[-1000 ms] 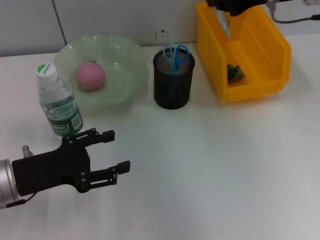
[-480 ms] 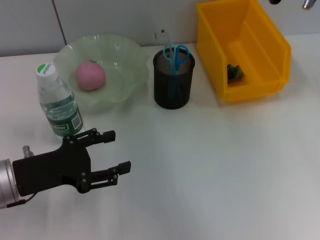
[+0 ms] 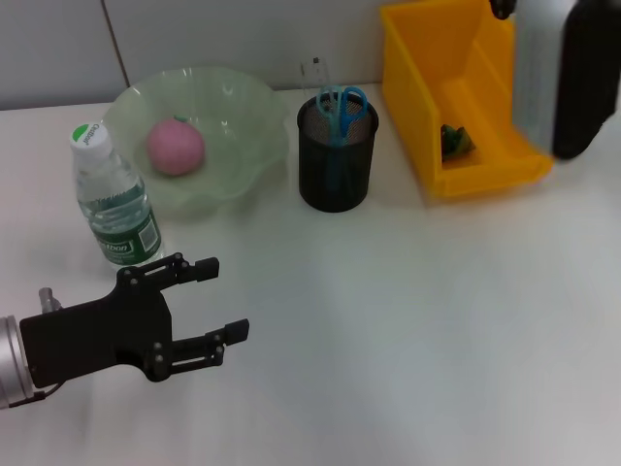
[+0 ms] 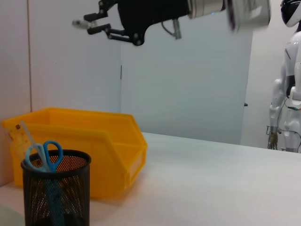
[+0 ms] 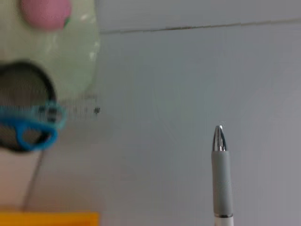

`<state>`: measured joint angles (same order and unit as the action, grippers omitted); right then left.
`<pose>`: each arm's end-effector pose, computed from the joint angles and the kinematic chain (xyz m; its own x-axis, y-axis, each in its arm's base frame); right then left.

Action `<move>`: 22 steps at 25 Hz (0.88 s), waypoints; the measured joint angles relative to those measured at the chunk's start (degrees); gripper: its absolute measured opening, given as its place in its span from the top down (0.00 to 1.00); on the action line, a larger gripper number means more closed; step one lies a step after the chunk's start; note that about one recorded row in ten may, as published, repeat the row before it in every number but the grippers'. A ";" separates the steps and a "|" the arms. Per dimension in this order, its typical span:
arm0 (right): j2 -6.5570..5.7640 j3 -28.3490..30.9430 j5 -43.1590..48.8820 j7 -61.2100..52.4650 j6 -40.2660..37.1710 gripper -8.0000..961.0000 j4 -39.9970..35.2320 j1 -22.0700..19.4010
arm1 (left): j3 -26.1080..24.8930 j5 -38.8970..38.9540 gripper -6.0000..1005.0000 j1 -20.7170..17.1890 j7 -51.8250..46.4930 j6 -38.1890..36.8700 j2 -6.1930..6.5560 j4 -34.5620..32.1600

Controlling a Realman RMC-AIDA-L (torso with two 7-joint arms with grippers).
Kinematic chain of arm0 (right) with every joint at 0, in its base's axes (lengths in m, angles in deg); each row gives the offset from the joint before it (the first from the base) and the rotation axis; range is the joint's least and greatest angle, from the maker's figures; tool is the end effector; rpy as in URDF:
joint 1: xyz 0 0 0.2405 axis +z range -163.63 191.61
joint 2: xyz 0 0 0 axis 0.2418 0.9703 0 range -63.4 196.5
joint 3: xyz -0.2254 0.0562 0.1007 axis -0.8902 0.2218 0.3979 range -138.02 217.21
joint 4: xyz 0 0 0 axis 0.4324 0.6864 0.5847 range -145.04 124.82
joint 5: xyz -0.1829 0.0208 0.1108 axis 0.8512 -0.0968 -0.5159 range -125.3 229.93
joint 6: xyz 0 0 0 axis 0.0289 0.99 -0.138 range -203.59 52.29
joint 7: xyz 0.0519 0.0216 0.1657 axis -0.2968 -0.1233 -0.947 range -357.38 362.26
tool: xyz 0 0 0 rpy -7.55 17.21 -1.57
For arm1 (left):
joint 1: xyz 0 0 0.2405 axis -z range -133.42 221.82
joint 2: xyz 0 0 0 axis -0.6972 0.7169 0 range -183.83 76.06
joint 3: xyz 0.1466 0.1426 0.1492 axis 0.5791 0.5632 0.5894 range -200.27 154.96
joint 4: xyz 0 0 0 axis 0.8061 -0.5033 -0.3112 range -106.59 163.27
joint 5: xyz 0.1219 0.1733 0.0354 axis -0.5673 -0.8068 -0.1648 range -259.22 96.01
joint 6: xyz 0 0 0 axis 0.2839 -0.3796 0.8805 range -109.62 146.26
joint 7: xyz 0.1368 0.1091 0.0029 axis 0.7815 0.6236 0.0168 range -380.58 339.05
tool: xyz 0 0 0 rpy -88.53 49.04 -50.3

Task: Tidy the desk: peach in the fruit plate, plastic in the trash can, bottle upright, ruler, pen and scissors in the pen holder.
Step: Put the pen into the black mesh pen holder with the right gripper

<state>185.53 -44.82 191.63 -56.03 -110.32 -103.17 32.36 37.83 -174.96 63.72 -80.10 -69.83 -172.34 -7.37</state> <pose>0.1279 0.4290 0.0650 0.5464 0.4108 0.7299 0.8330 -0.1762 -0.5244 -0.2577 0.2937 -0.0497 0.8228 0.1114 0.5574 0.2663 -0.9418 -0.2049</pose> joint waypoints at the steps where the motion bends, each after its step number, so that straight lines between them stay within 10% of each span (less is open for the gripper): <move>1: 0.03 -2.16 -0.09 3.83 3.77 0.83 1.43 -0.67 | 0.00 0.02 0.20 -0.04 0.18 -0.01 -0.02 0.00; 7: -0.17 -11.87 -0.27 23.19 19.50 0.83 11.56 -2.30 | -0.03 0.60 0.20 -0.42 3.85 0.33 -0.28 2.24; 22: -0.04 -19.33 -0.04 43.08 23.30 0.81 14.03 -3.78 | -0.02 1.14 0.20 -0.47 6.80 0.97 -0.38 3.74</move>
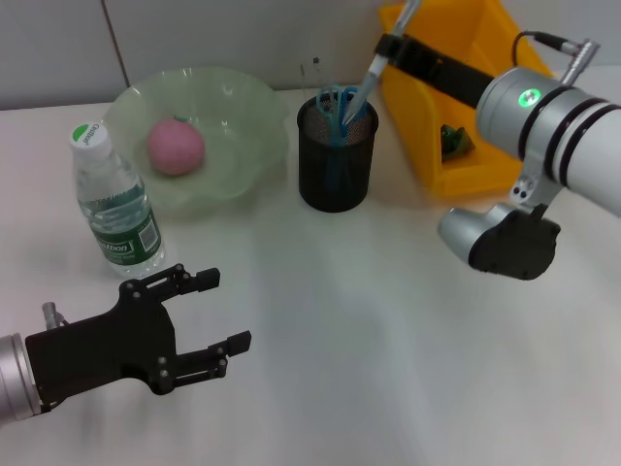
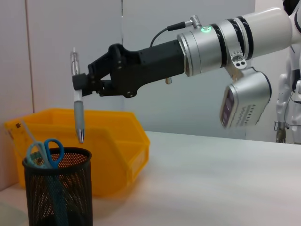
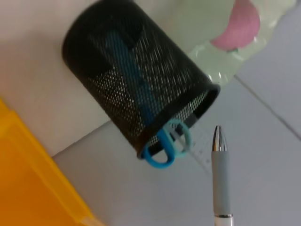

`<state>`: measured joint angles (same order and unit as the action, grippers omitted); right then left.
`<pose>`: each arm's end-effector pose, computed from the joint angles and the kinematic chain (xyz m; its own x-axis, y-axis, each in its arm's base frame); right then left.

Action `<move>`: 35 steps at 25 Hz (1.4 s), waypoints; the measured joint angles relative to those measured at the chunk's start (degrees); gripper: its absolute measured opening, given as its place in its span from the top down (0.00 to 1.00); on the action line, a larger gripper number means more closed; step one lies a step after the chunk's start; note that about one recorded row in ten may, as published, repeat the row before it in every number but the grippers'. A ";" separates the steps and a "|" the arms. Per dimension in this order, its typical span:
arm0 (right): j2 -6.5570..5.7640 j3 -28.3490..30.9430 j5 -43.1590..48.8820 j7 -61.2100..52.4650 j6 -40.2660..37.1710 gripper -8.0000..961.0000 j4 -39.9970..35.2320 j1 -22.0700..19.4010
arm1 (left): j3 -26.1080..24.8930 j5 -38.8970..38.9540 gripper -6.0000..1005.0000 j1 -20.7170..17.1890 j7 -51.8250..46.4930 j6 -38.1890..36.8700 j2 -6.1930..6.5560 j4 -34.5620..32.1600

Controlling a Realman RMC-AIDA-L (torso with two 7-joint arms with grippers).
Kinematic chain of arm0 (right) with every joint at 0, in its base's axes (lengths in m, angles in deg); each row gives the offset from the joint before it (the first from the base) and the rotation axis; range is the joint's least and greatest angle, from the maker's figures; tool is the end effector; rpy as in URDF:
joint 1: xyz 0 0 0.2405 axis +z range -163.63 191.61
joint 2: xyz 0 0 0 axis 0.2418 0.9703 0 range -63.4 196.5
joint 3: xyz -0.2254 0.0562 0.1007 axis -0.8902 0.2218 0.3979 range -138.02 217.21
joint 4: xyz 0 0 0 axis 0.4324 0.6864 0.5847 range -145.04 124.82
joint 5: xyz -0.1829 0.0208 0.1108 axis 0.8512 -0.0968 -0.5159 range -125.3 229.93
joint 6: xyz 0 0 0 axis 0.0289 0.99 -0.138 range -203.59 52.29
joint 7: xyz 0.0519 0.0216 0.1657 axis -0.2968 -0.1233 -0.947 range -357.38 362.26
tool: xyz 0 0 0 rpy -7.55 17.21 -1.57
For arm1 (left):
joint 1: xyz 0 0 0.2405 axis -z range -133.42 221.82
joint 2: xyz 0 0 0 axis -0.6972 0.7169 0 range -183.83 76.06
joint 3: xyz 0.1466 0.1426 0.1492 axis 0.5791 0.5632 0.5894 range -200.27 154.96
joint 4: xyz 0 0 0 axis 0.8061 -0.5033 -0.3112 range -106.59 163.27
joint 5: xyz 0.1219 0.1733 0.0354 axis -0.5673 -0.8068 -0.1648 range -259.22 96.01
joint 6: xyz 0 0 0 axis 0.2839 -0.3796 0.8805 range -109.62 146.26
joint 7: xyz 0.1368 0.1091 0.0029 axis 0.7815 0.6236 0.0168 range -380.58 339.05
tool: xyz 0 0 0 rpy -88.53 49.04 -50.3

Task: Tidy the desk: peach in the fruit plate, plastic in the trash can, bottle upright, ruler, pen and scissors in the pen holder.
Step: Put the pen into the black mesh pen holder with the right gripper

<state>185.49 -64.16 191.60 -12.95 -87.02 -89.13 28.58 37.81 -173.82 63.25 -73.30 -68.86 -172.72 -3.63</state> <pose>0.1564 0.4109 -0.0270 -0.2014 0.4397 0.8753 0.9743 0.1819 0.1328 -0.2655 0.2863 -0.0592 0.8286 0.0676 0.5558 0.2427 -0.9379 -0.2477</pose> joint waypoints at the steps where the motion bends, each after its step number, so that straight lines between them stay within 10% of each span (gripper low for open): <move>1: 0.00 0.00 0.00 0.00 0.00 0.81 0.00 0.00 | 0.00 0.00 0.20 0.00 0.00 0.00 0.00 0.00; 35: 0.71 -7.31 -0.58 6.03 21.52 0.77 19.77 8.60 | 0.22 1.68 0.20 0.43 9.53 -0.33 0.01 3.78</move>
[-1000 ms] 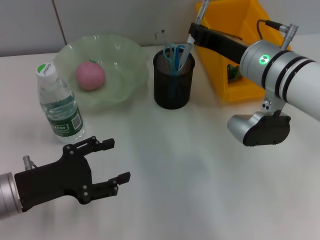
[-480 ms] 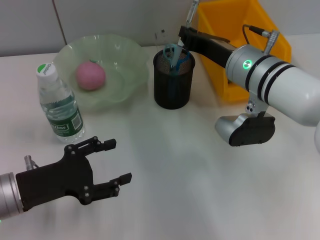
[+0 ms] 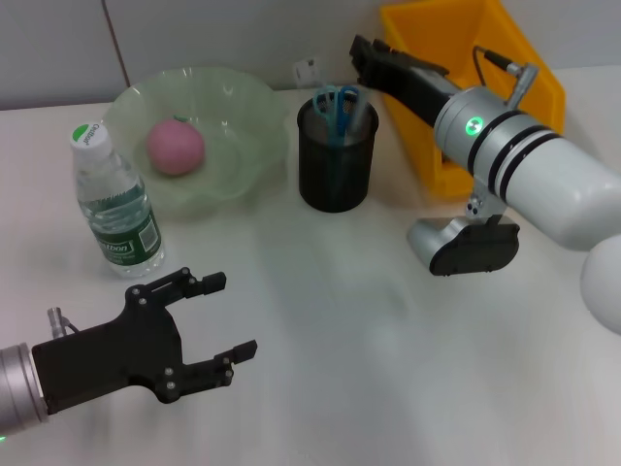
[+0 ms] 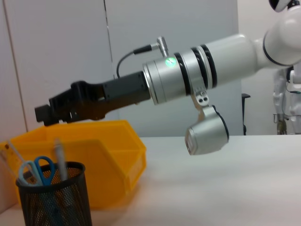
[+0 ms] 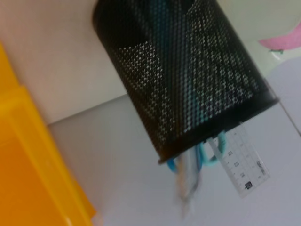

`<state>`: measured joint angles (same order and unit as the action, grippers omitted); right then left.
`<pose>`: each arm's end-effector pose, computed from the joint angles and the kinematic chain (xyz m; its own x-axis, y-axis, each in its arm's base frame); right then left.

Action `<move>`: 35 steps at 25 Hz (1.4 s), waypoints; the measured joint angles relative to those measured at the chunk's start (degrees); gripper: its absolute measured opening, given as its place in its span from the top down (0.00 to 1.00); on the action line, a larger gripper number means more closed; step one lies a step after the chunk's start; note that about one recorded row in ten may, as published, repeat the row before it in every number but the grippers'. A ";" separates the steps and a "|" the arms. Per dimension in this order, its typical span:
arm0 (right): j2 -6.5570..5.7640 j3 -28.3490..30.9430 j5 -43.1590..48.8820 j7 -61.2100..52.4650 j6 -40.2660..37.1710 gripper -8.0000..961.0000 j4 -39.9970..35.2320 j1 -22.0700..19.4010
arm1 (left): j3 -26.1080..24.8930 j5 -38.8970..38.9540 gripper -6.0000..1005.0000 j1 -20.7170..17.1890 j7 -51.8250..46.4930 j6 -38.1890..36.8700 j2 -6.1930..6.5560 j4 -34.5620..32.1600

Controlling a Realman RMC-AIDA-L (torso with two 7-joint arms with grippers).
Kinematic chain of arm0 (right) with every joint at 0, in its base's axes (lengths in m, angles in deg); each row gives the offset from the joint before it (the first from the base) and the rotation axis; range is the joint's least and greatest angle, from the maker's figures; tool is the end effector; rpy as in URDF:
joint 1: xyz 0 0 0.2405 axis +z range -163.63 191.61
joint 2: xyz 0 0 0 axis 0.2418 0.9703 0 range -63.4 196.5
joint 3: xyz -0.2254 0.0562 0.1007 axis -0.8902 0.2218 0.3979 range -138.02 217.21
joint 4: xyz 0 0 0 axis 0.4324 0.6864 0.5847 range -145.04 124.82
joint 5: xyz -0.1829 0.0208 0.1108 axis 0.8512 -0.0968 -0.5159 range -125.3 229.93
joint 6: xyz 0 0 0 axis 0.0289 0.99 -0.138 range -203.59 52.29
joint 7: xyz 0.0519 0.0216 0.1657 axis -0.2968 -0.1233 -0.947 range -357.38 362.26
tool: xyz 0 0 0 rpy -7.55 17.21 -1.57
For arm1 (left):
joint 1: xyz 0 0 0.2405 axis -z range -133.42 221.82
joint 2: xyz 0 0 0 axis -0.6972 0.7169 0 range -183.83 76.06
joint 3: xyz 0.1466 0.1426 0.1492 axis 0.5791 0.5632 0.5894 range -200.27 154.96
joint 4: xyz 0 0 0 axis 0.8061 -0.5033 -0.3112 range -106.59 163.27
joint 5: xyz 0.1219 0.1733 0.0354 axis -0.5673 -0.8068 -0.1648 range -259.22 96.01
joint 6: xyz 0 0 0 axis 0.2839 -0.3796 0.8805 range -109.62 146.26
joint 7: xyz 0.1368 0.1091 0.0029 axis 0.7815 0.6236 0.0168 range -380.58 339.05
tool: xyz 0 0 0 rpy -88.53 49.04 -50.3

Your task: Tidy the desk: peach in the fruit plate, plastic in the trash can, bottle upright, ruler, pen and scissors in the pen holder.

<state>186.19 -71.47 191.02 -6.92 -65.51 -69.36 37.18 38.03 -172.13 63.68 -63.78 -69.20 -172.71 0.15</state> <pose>0.1674 0.4294 -0.0638 -0.3723 0.3105 0.8746 0.9174 0.2661 0.2961 -0.2667 0.2810 -0.0655 0.8365 -0.0397 0.5465 0.1574 -0.9379 -0.3092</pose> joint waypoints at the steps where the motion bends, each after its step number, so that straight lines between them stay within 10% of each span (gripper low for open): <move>1: 0.00 0.00 0.00 0.00 0.00 0.77 0.00 0.00 | 0.00 0.00 0.20 0.00 0.00 0.00 0.00 0.00; 14: -0.59 -0.14 0.35 -23.54 1.08 0.76 -7.02 -3.76 | 0.22 2.66 0.20 -0.23 0.80 -0.70 0.00 1.25; 23: -3.27 3.67 0.57 -78.31 10.05 0.76 -16.29 -6.17 | 0.24 4.71 0.20 0.48 -0.24 -2.79 -0.07 2.25; 35: -3.45 8.45 2.10 -158.25 2.23 0.75 -19.31 -11.48 | 0.21 4.94 0.20 0.95 -7.66 -3.45 0.29 2.33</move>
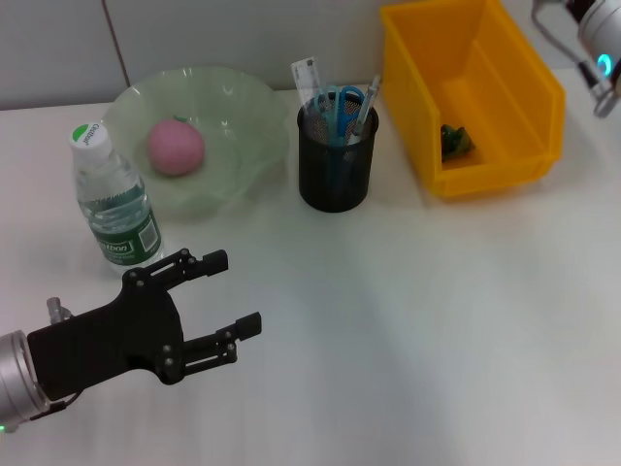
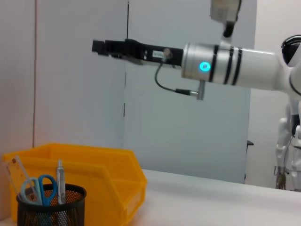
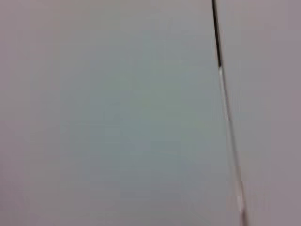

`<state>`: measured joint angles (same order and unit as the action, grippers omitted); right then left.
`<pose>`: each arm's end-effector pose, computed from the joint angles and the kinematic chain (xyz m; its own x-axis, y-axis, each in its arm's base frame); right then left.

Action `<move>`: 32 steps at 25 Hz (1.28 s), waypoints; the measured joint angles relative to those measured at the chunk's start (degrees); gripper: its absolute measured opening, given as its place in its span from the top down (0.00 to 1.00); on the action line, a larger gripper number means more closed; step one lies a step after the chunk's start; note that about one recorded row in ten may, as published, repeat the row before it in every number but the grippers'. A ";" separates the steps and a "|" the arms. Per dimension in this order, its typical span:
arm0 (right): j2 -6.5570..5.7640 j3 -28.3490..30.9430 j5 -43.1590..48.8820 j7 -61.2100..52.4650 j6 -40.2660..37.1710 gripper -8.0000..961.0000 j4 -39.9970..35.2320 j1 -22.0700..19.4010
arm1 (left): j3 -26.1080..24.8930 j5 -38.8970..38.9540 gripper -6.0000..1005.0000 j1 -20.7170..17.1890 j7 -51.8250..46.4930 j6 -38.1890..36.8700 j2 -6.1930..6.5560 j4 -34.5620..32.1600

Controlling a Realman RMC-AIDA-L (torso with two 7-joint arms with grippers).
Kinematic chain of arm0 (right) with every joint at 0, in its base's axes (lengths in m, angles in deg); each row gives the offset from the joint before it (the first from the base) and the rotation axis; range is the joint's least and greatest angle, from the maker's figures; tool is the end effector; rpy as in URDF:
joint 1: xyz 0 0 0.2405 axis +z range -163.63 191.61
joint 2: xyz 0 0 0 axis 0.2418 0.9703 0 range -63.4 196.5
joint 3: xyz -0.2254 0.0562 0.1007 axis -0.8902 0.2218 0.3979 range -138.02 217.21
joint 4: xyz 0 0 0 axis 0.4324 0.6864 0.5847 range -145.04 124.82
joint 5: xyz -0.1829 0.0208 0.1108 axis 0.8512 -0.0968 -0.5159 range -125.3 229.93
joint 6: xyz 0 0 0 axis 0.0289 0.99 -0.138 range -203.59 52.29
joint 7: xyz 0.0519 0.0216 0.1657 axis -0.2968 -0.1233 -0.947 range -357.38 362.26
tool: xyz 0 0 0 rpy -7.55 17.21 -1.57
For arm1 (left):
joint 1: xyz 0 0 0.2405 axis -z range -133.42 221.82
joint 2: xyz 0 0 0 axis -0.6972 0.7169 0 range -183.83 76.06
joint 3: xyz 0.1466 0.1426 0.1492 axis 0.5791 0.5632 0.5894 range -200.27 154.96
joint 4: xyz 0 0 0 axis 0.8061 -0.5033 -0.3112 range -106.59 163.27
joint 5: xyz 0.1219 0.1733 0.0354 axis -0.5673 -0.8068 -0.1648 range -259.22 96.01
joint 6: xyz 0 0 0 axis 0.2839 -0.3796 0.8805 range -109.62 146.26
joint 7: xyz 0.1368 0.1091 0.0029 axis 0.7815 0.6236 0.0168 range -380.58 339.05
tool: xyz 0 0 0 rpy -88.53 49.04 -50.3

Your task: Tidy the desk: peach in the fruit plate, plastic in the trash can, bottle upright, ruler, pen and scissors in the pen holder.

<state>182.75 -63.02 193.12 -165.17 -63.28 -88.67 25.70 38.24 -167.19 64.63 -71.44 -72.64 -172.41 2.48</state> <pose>0.1614 0.4213 0.0531 0.6160 0.0616 -0.7854 -0.7589 -0.2209 -0.6126 -0.2536 0.2825 -0.0578 0.7433 0.0753 0.6647 0.2866 -0.9337 -0.2147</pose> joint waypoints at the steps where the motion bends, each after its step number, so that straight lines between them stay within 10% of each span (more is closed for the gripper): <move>1: 0.00 0.00 0.00 0.00 0.00 0.74 0.00 0.00 | 0.00 0.00 0.20 0.00 0.00 0.00 0.00 0.00; 8: 2.32 1.77 -5.20 -0.27 -26.91 0.62 -12.58 -5.81 | -0.04 -0.42 0.20 0.38 -3.20 -0.42 0.23 -0.86; 12: 1.62 8.27 -18.50 5.38 -46.02 0.52 -14.36 -4.05 | -0.21 -0.47 0.20 1.12 -4.12 -0.90 0.34 -0.92; 21: 2.47 37.67 -49.50 51.97 -95.20 0.17 4.31 -0.22 | -0.07 -0.61 0.20 1.37 -8.78 -2.46 0.94 -2.63; 26: -0.99 52.61 -48.58 73.89 -111.29 0.17 27.06 5.26 | 0.08 -1.37 0.20 1.58 -11.94 -4.06 1.59 -2.91; 32: -5.15 55.01 -46.69 93.54 -115.39 0.17 43.28 7.60 | 0.00 -4.61 0.20 3.57 -17.24 -4.34 1.72 -2.70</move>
<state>177.60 -8.01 146.43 -71.63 -178.67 -45.39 33.31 38.25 -171.80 68.20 -88.68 -76.98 -170.69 -0.22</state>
